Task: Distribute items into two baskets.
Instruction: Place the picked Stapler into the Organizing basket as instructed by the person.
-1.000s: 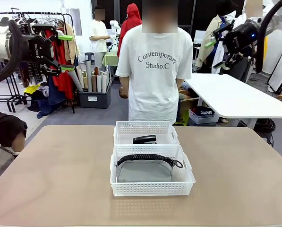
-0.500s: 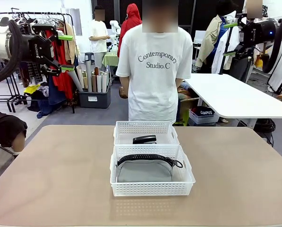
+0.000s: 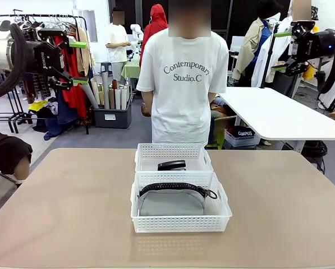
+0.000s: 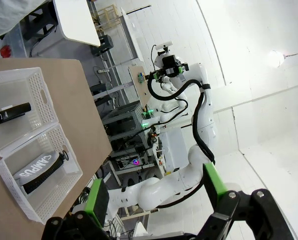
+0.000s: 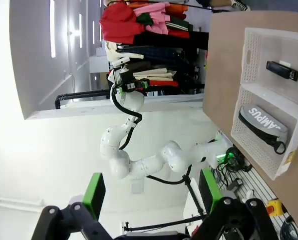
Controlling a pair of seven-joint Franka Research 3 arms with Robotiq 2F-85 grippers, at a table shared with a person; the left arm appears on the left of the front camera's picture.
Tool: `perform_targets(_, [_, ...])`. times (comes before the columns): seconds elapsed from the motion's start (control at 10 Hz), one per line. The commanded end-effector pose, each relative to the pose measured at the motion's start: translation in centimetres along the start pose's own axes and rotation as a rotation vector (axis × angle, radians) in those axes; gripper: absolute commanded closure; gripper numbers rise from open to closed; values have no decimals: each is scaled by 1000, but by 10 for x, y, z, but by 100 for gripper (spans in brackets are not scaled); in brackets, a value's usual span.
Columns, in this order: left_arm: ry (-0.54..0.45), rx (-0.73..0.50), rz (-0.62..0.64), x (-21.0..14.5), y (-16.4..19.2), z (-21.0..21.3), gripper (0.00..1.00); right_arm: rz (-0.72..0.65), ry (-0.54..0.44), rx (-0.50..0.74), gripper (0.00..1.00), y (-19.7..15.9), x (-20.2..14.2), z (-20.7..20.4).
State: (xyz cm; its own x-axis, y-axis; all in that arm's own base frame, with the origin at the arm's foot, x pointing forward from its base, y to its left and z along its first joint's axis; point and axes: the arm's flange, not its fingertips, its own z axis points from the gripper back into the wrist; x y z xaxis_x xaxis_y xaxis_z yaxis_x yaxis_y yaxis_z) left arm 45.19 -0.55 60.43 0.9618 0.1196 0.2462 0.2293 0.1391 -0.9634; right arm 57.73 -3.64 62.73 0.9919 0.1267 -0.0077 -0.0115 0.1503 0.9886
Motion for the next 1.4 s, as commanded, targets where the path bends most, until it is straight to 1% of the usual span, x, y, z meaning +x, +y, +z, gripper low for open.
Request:
perform_targets(0.0, [-4,-5,3,-1,-3,-1,0,4,-6,23,0,-5,-8,-8])
perform_targets(0.1, [-4,-5,3,-1,-3,-1,0,14,7,15,0,-3,-3,-5])
perform_targets(0.2, [-4,-5,3,-1,-3,-1,0,-6,3,3,0,-3,0,-2])
perform_targets(1.3, [-4,-5,3,-1,-3,-1,0,-6,3,3,0,-3,0,-2])
